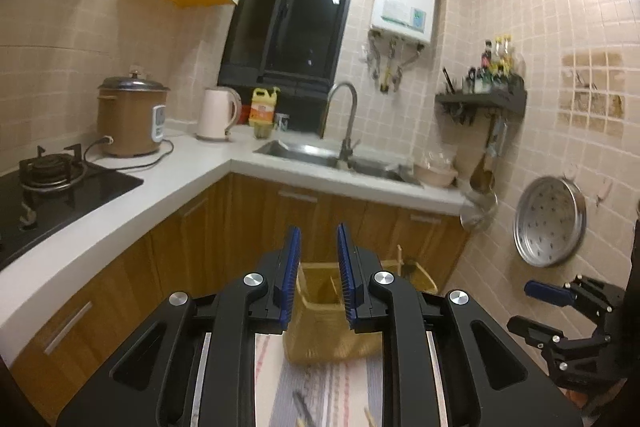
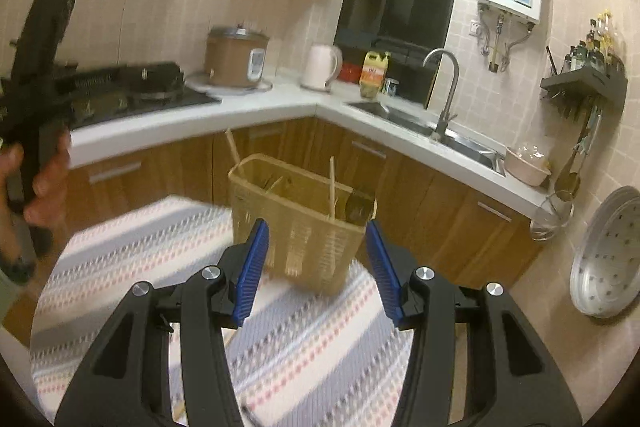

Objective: Organize utensils
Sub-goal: 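Open both tools to drop the chopsticks into the beige holder, then lower the right tool and grasp the black spoon while the left tool grasps a chopstick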

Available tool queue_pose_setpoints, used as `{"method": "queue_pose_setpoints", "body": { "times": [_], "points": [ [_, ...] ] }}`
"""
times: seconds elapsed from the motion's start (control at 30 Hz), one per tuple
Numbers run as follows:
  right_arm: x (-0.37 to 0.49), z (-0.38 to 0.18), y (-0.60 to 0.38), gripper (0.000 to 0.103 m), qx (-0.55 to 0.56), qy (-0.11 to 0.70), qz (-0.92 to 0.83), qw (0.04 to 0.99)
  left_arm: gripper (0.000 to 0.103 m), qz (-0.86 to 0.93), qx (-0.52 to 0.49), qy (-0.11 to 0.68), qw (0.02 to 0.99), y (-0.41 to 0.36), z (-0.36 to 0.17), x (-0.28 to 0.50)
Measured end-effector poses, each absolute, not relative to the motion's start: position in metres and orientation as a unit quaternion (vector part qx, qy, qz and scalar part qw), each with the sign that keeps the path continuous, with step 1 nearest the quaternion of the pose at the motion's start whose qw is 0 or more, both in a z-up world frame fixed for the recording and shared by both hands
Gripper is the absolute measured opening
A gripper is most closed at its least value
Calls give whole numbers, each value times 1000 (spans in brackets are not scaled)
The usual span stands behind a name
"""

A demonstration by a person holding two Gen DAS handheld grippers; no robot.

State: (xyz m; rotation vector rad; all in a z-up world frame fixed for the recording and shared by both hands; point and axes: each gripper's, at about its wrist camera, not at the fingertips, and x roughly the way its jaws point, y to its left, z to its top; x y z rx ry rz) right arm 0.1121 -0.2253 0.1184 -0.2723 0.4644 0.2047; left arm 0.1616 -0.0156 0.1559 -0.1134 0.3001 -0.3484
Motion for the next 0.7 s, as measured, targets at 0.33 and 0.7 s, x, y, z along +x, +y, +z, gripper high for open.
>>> {"method": "queue_pose_setpoints", "body": {
  "times": [0.33, 0.7],
  "points": [
    [121, 45, -233, 47, -88, 505, 127, 849, 41, -214, -9, 368, 905, -26, 107, 148],
    [100, -24, -253, 47, -62, 579, 118, 804, 22, -184, -34, 528, 828, -15, -24, 187]
  ]
}}
